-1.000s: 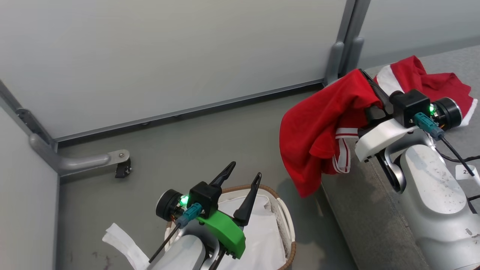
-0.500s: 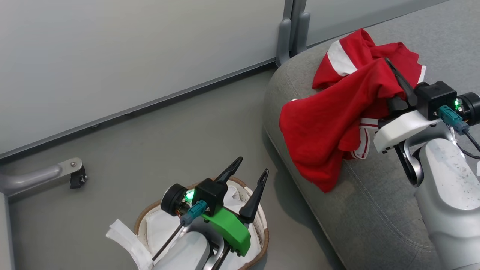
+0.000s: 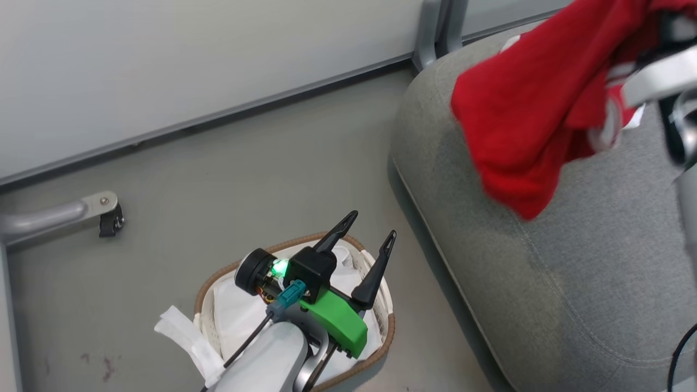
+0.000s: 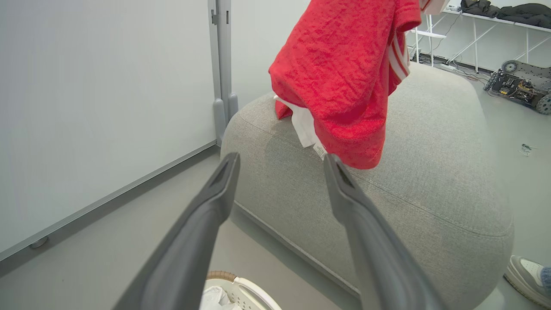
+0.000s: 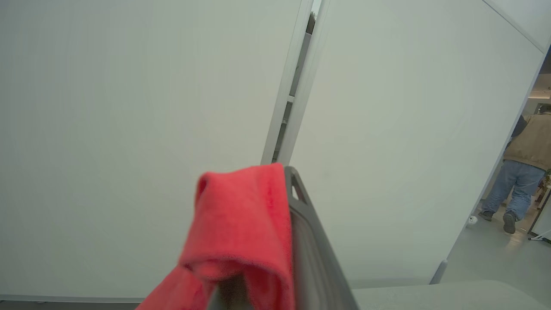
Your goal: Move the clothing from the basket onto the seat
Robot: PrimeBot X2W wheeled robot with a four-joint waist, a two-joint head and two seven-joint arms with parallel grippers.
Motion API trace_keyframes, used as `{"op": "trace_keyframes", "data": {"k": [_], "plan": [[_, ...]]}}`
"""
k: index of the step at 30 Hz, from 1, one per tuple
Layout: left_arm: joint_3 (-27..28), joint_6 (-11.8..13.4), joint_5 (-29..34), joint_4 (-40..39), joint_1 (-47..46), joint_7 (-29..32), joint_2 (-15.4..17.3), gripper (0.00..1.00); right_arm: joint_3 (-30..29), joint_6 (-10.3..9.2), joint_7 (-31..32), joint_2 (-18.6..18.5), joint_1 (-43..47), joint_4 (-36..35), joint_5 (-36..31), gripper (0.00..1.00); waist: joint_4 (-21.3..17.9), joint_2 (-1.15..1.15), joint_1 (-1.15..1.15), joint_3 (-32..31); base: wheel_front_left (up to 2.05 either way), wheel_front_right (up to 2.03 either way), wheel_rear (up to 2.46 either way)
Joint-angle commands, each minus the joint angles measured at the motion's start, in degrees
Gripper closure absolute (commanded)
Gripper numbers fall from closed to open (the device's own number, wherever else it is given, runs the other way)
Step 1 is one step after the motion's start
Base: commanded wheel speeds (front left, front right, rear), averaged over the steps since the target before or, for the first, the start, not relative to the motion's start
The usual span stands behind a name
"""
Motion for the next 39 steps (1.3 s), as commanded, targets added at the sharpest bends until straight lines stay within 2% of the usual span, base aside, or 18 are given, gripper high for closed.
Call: {"op": "trace_keyframes", "data": {"k": [1,10,12,17,22,25,32,35,37,38,39], "plan": [[0.3,-0.3,1.0,-0.1,-1.0,0.0,0.3,0.0,-0.6,-0.08,-0.3,-1.1,-2.2,0.5,0.4,1.0,1.9,0.0,0.0,2.7,0.0,0.0,0.0],[1.6,-0.6,5.0,-1.7,-4.1,0.0,1.9,0.0,-6.2,-0.08,0.9,-10.3,-20.2,4.7,0.5,1.0,3.3,0.0,0.0,12.3,0.0,0.0,0.0],[1.7,-0.6,5.4,-2.2,-4.9,0.0,2.4,0.0,-7.4,-0.08,0.8,-11.6,-21.5,5.6,-0.2,1.0,3.3,0.0,0.0,14.4,0.0,0.0,0.0],[2.1,-0.7,6.8,-2.4,-6.7,0.0,3.7,0.0,-13.2,-0.08,0.2,-11.8,-19.6,10.5,-0.8,1.0,2.7,0.0,0.0,18.9,0.0,0.0,0.0],[2.2,-0.7,7.6,-2.7,-7.8,0.0,4.5,0.0,-17.5,-0.08,-0.2,-9.5,-13.4,16.9,-2.6,1.0,2.3,0.0,0.0,21.8,0.0,0.0,0.0],[2.2,-0.7,7.8,-2.9,-8.1,0.0,4.8,0.0,-19.6,-0.08,-0.2,-7.1,-8.7,18.1,-3.7,1.0,2.1,0.0,0.0,22.8,0.0,0.0,0.0],[2.1,-0.8,8.0,-2.3,-8.3,0.0,5.2,0.0,-23.0,-0.08,-0.3,-1.3,0.6,16.1,-3.9,1.0,1.3,0.0,0.0,23.0,0.0,0.0,0.0],[2.1,-0.8,7.9,-2.2,-8.2,0.0,5.1,0.0,-23.5,-0.08,-0.3,0.0,3.2,14.4,-4.0,1.0,0.9,0.0,0.0,22.7,0.0,0.0,0.0],[1.9,-0.8,7.9,-2.2,-8.1,0.0,5.0,0.0,-23.9,-0.08,-0.3,1.1,4.8,13.0,-4.4,0.75,0.7,0.0,0.0,22.4,0.0,0.0,0.0],[1.9,-0.8,7.8,-2.1,-8.0,0.0,4.9,0.0,-24.1,-0.08,-0.3,1.7,5.8,12.1,-4.8,0.33,0.6,0.0,0.0,22.1,0.0,0.0,0.0],[1.9,-0.8,7.6,-2.1,-7.9,0.0,4.8,0.0,-24.1,-0.08,-0.3,2.2,6.6,11.3,-5.1,0.07,0.6,0.0,0.0,21.8,0.0,0.0,0.0]]}}
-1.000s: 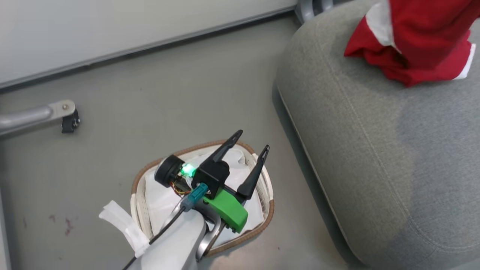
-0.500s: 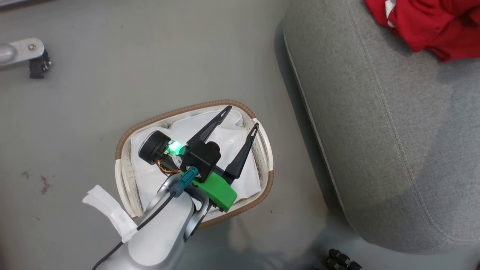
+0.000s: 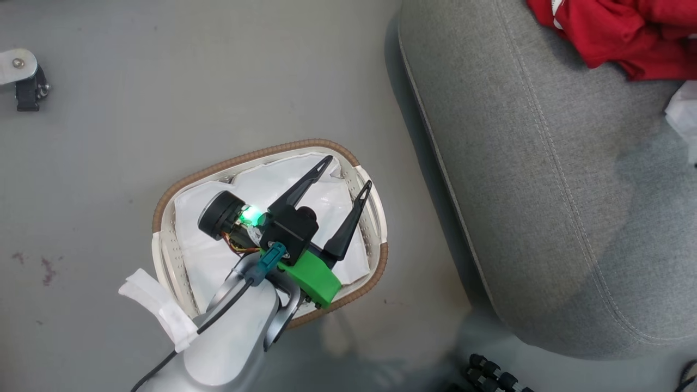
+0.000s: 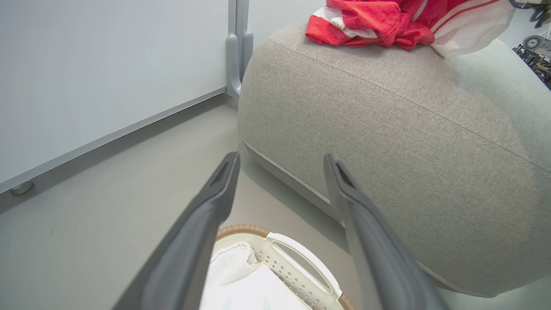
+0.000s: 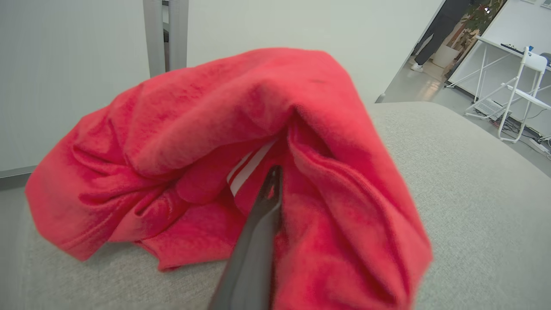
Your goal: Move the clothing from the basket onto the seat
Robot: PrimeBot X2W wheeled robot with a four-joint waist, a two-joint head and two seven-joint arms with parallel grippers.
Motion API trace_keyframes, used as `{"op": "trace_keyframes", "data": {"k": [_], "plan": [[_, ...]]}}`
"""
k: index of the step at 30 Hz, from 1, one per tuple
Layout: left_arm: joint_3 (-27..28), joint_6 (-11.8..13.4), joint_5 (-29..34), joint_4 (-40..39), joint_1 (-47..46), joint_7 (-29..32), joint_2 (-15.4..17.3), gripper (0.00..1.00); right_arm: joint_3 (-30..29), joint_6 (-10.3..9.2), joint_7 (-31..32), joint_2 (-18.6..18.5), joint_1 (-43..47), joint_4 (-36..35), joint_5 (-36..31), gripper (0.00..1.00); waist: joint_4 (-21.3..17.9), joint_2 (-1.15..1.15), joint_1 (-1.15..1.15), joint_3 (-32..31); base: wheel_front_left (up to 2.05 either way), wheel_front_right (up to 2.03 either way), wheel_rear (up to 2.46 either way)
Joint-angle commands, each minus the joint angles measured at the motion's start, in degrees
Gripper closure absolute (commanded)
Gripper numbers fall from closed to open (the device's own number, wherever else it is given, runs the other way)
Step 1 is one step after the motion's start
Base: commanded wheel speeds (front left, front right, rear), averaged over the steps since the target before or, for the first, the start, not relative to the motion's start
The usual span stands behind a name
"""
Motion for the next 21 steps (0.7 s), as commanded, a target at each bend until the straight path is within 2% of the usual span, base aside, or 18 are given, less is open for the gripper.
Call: {"op": "trace_keyframes", "data": {"k": [1,16,21], "plan": [[0.1,-0.3,0.1,0.2,-0.4,0.0,-0.1,0.0,-0.2,-0.08,-0.3,0.6,1.9,-1.1,-0.7,0.0,-0.2,0.0,-0.01,-0.8,0.0,0.0,0.0],[1.5,-0.3,-1.6,0.0,2.7,0.0,-1.5,0.0,-0.7,-0.08,-0.3,5.7,17.1,-13.2,-1.4,0.0,-0.8,0.0,-0.01,-7.5,0.0,0.0,0.0],[2.4,-0.3,-2.2,-0.3,4.0,0.0,-2.1,0.0,0.3,-0.08,-0.3,4.5,18.4,-16.9,-1.9,0.0,-0.3,0.0,-0.01,-10.5,0.0,0.0,0.0]]}}
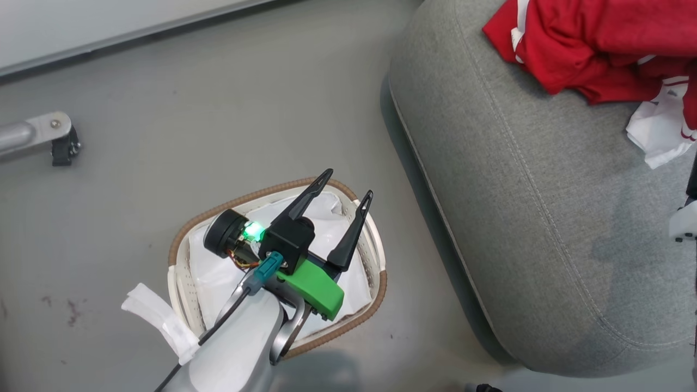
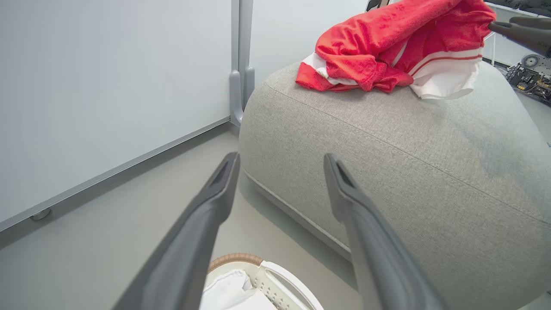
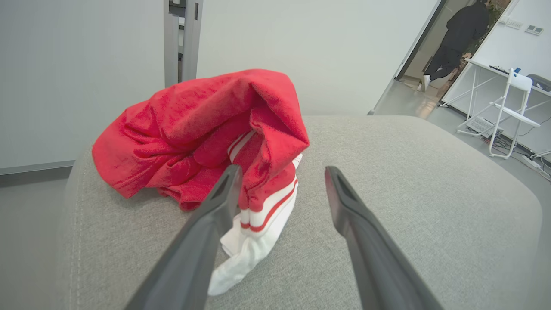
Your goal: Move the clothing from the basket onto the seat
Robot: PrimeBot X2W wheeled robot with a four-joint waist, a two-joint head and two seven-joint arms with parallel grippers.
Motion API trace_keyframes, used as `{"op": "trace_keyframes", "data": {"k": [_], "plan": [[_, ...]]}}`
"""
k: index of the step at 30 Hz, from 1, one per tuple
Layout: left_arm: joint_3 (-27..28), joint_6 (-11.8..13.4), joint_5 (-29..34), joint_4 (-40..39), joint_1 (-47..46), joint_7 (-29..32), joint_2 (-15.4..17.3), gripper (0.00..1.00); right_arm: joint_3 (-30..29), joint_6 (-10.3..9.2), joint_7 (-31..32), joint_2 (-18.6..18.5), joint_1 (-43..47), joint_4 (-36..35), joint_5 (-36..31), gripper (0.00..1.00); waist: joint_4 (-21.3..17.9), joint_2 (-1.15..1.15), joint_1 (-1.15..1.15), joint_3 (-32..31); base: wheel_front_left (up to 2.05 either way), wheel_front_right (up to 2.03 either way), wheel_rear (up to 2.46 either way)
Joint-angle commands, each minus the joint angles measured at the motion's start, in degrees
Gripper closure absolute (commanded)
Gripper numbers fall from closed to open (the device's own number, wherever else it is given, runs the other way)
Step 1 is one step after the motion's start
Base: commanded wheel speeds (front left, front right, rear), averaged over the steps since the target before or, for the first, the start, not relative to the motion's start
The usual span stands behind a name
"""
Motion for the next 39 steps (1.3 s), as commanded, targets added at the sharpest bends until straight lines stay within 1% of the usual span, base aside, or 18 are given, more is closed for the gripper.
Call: {"op": "trace_keyframes", "data": {"k": [1,6,11,13,14,22,27,32,36,39], "plan": [[0.6,-0.2,-0.5,-0.2,1.0,0.0,-0.2,0.0,0.5,-0.08,-0.3,-0.6,0.4,-1.2,-0.4,0.0,0.6,0.0,0.0,-2.5,0.0,0.0,0.0],[2.9,0.0,-1.6,-0.7,2.5,0.0,-1.2,0.0,2.6,-0.08,-0.3,-2.3,-1.5,-3.6,-0.3,0.0,2.6,0.0,0.0,-5.9,0.0,0.0,0.0],[5.9,0.4,-2.4,-1.6,4.3,0.0,-2.0,0.0,5.8,-0.08,-0.3,-2.8,-4.0,-1.8,-0.3,0.0,5.6,0.0,0.0,-8.9,0.0,0.0,0.0],[7.7,0.9,-2.6,-2.0,5.2,0.0,-2.1,0.0,7.5,-0.08,-0.3,-2.3,-5.3,0.1,0.6,0.0,7.2,0.0,0.0,-10.1,0.0,0.0,0.0],[9.4,1.3,-3.0,-2.5,6.0,0.0,-2.3,0.0,8.9,-0.08,-0.3,-2.1,-6.2,2.2,1.2,0.0,8.6,0.0,0.0,-10.8,0.0,0.0,0.0],[17.7,3.6,-2.2,-4.9,10.1,0.0,-2.5,0.0,14.2,-0.08,-0.3,1.5,-8.4,8.5,3.1,0.0,13.8,0.0,0.0,-13.1,0.0,0.0,0.0],[21.8,5.1,-1.8,-5.3,12.9,0.0,-2.5,0.0,15.9,-0.08,-0.3,4.0,-5.4,10.0,3.7,0.0,16.8,0.0,0.0,-14.8,0.0,0.0,0.0],[25.1,6.2,-2.4,-5.5,16.4,0.0,-2.5,0.0,17.2,-0.08,-0.3,6.3,-1.1,8.5,4.8,0.0,18.7,0.0,0.0,-16.4,0.0,0.0,0.0],[26.9,6.1,-2.7,-5.2,19.0,0.0,-2.5,0.0,18.7,-0.08,-0.3,7.1,3.0,6.6,5.8,0.0,19.4,0.0,0.0,-17.8,0.0,0.0,0.0],[27.9,5.7,-2.7,-4.8,20.7,0.0,-2.5,0.0,20.7,-0.08,-0.3,7.2,6.5,5.4,9.2,0.0,19.8,0.0,0.0,-18.8,0.0,0.0,0.0]]}}
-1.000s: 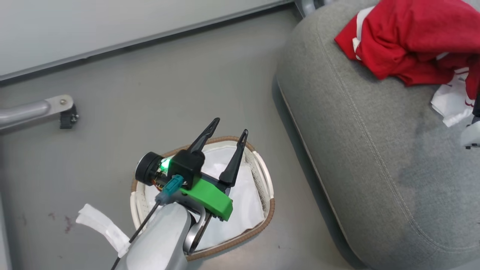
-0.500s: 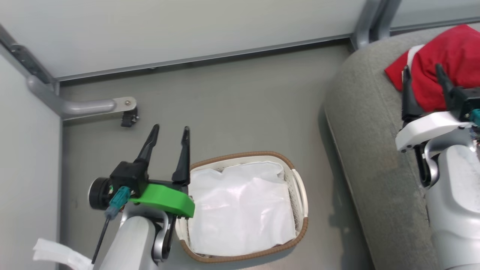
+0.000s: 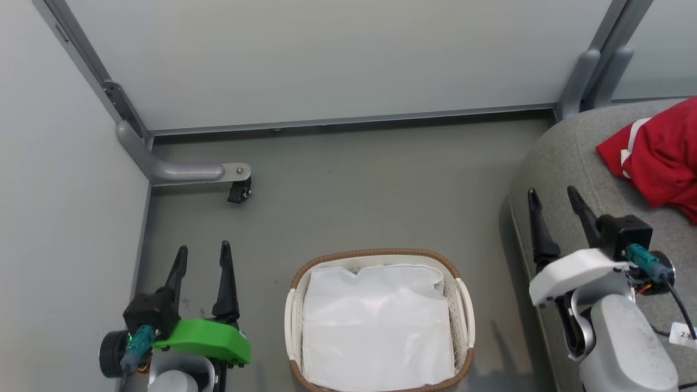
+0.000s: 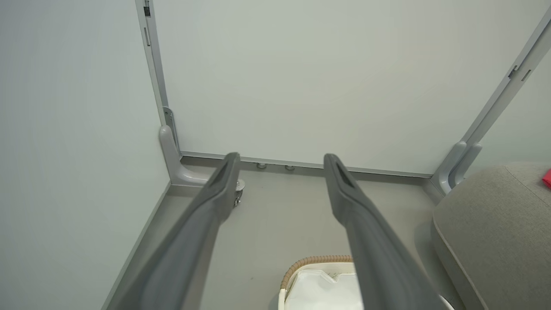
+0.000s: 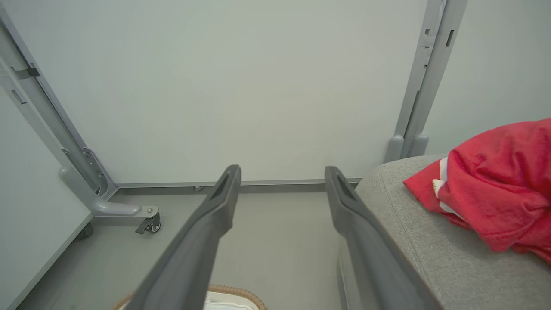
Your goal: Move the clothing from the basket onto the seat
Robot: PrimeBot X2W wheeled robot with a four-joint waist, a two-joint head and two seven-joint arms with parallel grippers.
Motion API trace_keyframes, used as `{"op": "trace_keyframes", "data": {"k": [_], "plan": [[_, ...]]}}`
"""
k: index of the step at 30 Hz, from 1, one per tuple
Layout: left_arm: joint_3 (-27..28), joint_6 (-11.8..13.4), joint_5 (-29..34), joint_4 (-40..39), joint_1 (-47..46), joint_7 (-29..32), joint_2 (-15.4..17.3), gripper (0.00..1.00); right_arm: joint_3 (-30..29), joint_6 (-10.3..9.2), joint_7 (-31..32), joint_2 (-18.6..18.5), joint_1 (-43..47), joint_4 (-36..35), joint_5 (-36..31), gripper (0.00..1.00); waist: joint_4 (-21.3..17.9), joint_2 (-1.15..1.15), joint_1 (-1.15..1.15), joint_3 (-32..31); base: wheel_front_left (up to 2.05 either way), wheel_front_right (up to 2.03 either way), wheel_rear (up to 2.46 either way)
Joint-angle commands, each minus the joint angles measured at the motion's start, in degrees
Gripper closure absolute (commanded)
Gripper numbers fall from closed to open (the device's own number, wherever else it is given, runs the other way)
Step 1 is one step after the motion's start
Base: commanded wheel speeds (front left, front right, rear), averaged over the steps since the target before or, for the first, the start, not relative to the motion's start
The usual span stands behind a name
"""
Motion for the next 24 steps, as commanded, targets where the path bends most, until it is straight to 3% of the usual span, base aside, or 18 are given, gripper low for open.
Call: {"op": "trace_keyframes", "data": {"k": [1,12,24], "plan": [[0.6,-0.2,-0.2,0.1,1.3,0.0,0.1,0.0,0.6,-0.08,-0.3,-0.2,2.0,-0.6,1.1,0.0,0.9,0.0,0.0,-1.4,0.0,0.0,0.0],[0.5,-0.9,-1.4,1.0,4.5,0.0,0.1,0.0,2.1,-0.08,-0.3,-0.2,9.1,-2.7,2.9,0.0,0.3,0.0,0.0,-3.3,0.0,0.0,0.0],[0.2,-1.1,-1.9,1.5,4.7,0.0,0.1,0.0,2.8,-0.08,-0.3,-0.2,10.2,-3.0,3.6,0.0,-0.2,0.0,0.0,-4.1,0.0,0.0,0.0]]}}
